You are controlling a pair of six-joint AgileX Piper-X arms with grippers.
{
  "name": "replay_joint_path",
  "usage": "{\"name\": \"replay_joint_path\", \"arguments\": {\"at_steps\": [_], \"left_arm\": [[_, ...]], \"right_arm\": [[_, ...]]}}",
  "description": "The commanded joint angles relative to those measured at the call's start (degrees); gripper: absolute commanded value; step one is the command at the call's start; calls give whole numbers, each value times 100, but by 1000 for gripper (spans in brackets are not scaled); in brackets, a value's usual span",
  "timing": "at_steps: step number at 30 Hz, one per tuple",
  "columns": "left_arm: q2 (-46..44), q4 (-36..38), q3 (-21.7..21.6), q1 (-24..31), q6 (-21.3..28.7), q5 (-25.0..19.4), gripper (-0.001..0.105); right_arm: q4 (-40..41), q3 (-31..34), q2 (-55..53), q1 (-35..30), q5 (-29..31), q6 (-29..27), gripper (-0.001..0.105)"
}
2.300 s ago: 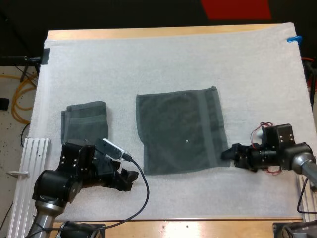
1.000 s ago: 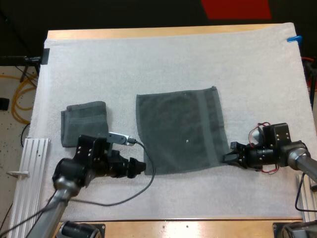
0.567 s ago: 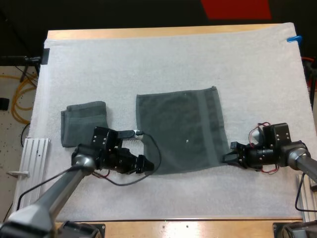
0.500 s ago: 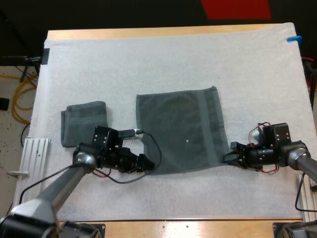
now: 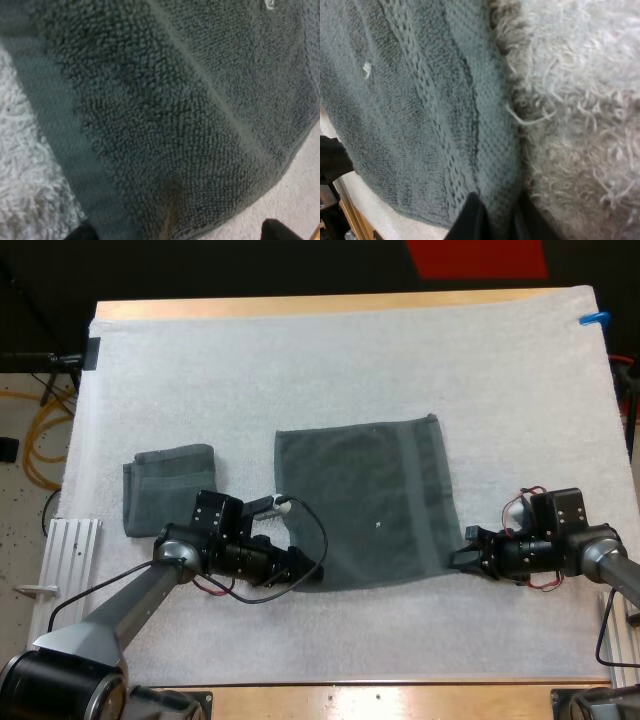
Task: Pick towel from pile fold and stack
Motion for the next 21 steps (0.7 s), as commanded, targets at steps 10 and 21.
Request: {"name": "replay_joint_path", "arguments": {"at_steps": [10, 21], "left_arm": [[38, 136, 22, -37, -128, -285, 53], [38, 120, 22, -465, -134, -952, 2]], "right_arm": [[-17, 49, 73, 12, -32, -65, 0], [-17, 49, 73, 12, -30, -65, 0]]}}
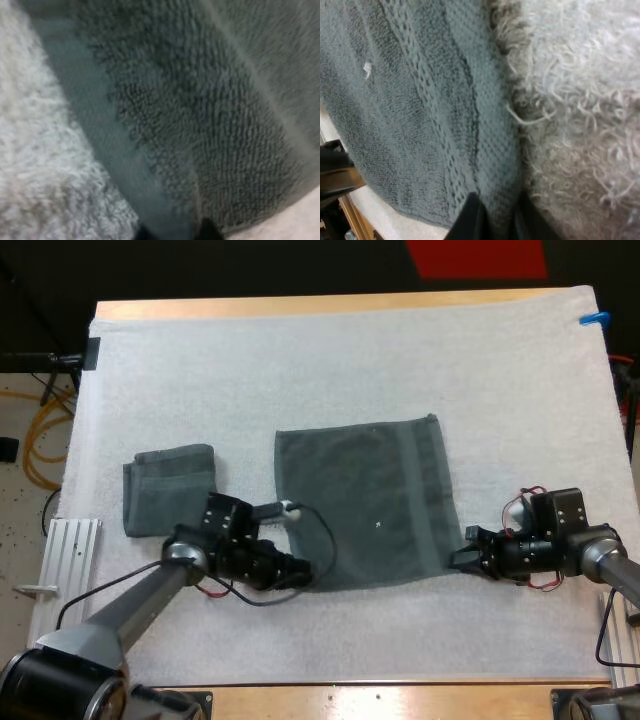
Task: Pick towel from pile fold and stack
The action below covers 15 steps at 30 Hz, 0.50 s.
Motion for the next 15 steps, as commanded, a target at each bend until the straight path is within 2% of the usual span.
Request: {"name": "replay_joint_path", "arguments": {"at_steps": [1, 7, 11, 15], "left_arm": [[38, 9, 22, -214, -29, -278, 0], [35, -58, 22, -671, -28, -455, 0], [-122, 278, 22, -716, 10, -455, 0], [-637, 767, 22, -716, 175, -452, 0]], "right_arm": [[-17, 49, 73, 12, -2, -65, 0], [-13, 49, -73, 12, 20, -65, 0], [185, 49, -488, 16, 97, -65, 0], [718, 49, -1174, 273, 340, -65, 0]]}}
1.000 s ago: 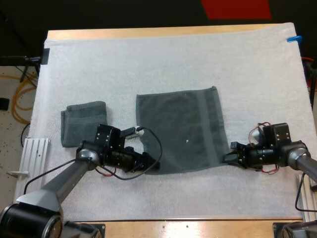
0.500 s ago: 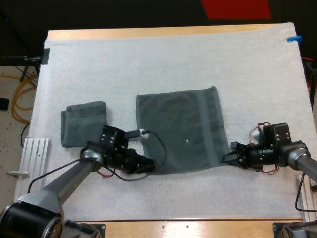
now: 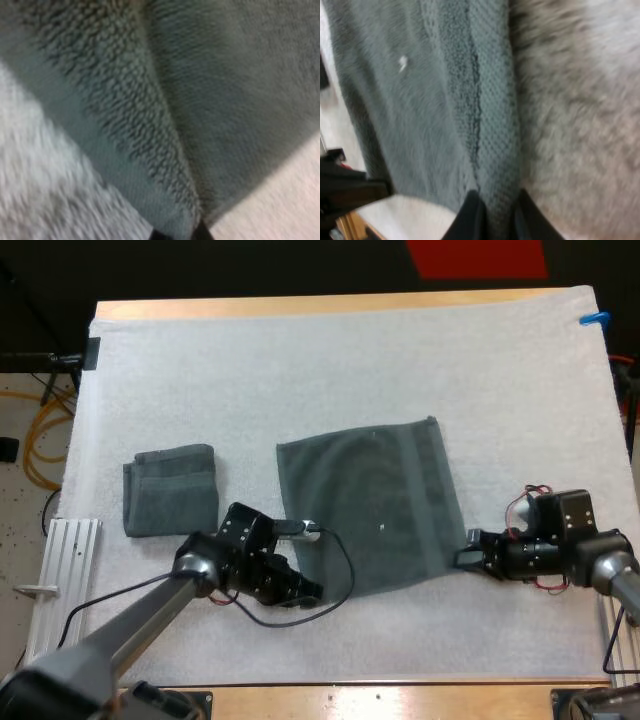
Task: Pick towel from pile fold and stack
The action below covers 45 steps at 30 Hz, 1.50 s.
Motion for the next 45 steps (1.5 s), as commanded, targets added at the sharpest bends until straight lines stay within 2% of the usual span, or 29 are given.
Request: {"name": "replay_joint_path", "arguments": {"at_steps": [1, 3, 7, 11, 14, 17, 20, 24, 30, 36, 42, 45], "left_arm": [[-315, 290, 4, -31, 46, -7, 0], [-598, 534, 4, -31, 46, 10, 0], [-1166, 1003, 4, -31, 87, 40, 0], [-1306, 918, 4, -16, 118, 39, 0], [-1224, 511, 4, 77, 79, 29, 0], [-990, -255, 4, 391, -123, 30, 0], [-741, -724, 4, 701, -293, 144, 0], [-173, -1724, 4, 1319, -709, 776, 0], [520, -2989, 4, 1840, -1312, 1327, 0], [959, -3903, 4, 1987, -1629, 1334, 0], [1171, -4247, -174, 1987, -1648, 1303, 0], [1232, -4270, -262, 1987, -1648, 1112, 0]], "right_arm": [[311, 8, -266, 167, 28, -65, 0], [519, -7, -493, 420, 145, -26, 0], [766, -11, -1014, 958, 505, 470, 0], [674, -11, -1368, 1189, 1017, 889, 0], [353, -11, -1383, 1168, 1200, 1233, 0], [-452, -11, -1213, 1168, 1407, 1732, 0], [-1194, -11, -950, 1168, 1409, 2251, 0], [-2425, -11, -354, 1168, 1593, 3040, 0], [-3629, -11, 315, 869, 2034, 3832, 0], [-3956, -11, 662, 374, 2009, 4056, 0], [-4372, -16, 992, 171, 1857, 4056, 0], [-4595, -16, 1120, 171, 1681, 4056, 0]]}}
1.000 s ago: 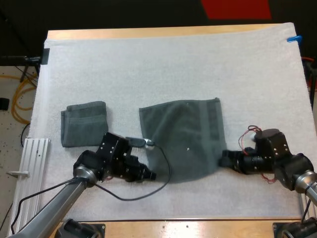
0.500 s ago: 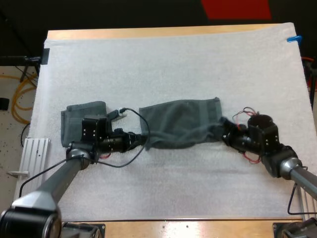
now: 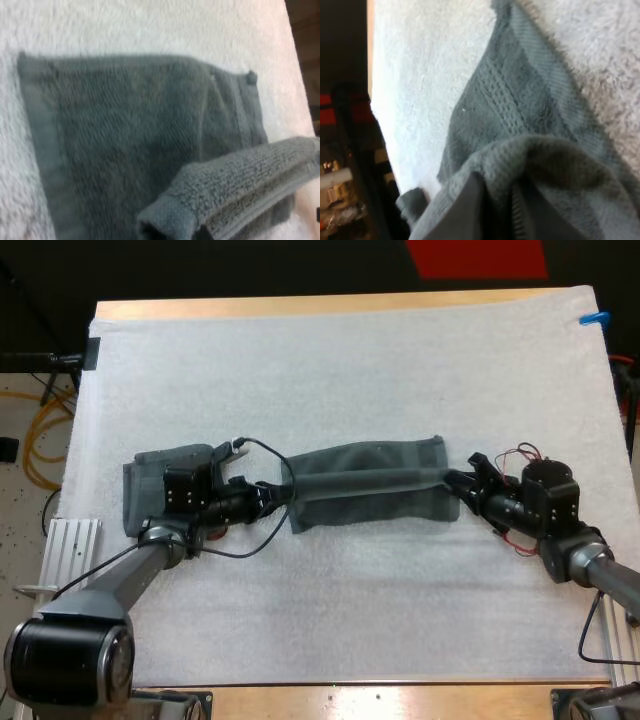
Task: Pick towel from pile fold and stack
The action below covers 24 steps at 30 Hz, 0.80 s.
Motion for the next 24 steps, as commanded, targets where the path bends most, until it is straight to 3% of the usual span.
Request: {"name": "replay_joint_path", "arguments": {"at_steps": [1, 6, 8, 11, 12, 15, 18, 24], "left_arm": [[0, -112, -47, 6, -57, -187, 0], [-2, -313, -46, 6, -57, -235, 0], [-2, -312, -46, 6, 2, -236, 0], [-2, -312, -46, 6, 214, -236, 3], [-2, -312, -46, 6, 260, -236, 6], [-2, -402, -46, 6, 289, -236, 17], [-2, -640, -46, 6, 277, -236, 25], [-91, -1031, -46, 6, 244, -113, 25]], "right_arm": [[-183, -22, 34, -44, -80, -11, 0], [-426, -22, 155, -44, -198, -143, 0], [-478, -22, 163, -44, -271, -329, 6], [-631, -22, 162, -44, -307, -471, 30], [-733, -22, 162, -44, -315, -521, 43], [-1034, -22, 162, -44, -320, -726, 65], [-1362, -22, 162, -44, -287, -920, 66], [-1775, -88, 162, -44, -339, -1102, 66]]}}
